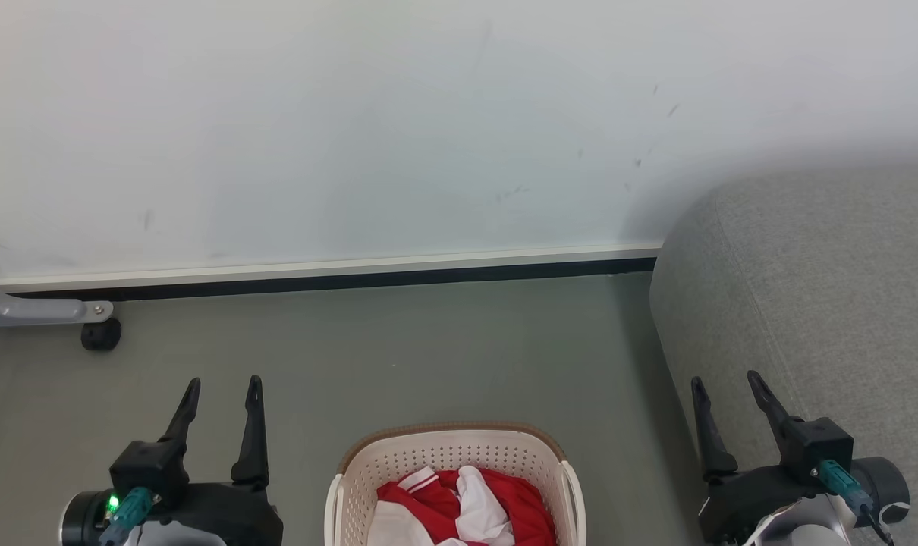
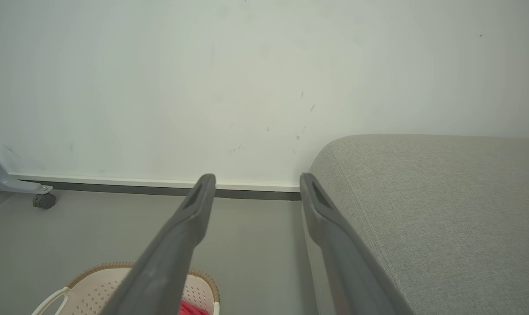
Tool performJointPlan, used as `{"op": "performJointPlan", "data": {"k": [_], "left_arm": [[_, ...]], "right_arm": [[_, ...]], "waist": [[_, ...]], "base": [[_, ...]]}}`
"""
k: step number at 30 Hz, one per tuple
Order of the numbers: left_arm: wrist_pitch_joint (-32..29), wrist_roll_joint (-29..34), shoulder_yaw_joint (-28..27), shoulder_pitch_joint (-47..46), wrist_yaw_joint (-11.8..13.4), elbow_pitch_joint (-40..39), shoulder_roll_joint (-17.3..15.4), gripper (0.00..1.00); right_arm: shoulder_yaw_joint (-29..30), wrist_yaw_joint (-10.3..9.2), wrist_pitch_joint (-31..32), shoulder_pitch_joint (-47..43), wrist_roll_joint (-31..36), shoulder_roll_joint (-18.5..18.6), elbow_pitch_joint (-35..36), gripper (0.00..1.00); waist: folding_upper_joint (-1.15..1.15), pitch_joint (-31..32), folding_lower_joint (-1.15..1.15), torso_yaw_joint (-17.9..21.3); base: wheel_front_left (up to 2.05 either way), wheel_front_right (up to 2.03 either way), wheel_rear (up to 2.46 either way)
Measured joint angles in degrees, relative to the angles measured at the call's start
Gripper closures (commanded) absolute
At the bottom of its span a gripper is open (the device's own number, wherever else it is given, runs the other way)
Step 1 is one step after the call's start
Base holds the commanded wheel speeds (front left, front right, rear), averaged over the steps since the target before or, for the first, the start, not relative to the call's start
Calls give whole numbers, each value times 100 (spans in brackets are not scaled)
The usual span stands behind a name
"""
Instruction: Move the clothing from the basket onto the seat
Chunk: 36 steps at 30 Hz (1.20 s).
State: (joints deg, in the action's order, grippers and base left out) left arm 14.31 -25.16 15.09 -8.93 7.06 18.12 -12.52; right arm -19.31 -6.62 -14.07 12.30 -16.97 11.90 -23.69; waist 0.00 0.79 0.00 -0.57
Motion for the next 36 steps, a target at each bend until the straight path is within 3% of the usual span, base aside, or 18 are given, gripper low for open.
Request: {"op": "performJointPlan", "data": {"k": [36], "left_arm": [[-110, 12, -142, 26, 1, 14, 90, 0]], "right_arm": [[145, 1, -22, 9, -73, -140, 148, 0]], "waist": [[0, -187, 0, -55]], "base": [[0, 0, 0]]}}
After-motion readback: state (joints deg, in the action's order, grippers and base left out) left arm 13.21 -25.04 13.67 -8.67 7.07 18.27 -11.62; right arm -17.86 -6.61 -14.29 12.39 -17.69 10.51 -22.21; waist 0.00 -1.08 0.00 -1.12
